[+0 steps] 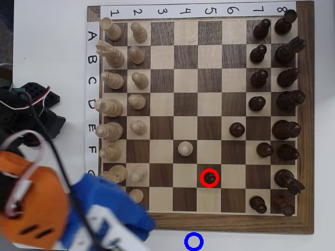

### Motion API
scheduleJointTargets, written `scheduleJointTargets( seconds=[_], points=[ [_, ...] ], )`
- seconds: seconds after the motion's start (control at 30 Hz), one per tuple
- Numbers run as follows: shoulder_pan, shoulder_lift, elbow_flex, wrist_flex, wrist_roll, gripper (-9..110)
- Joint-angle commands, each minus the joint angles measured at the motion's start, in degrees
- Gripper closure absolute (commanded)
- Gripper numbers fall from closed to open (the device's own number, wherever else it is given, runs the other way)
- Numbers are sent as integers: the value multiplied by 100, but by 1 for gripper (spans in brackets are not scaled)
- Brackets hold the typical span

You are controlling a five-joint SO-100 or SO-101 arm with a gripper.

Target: Move the piece to destination

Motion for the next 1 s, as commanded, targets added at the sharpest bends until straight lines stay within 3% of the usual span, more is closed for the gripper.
scheduleJointTargets(
  seconds=[0.0,0.43,0.97],
  points=[
    [-606,-677,-817,-211,1055,100],
    [-1143,-1863,-1063,-958,1775,100],
    [-1248,-2522,-1028,-1556,2004,81]
  ],
)
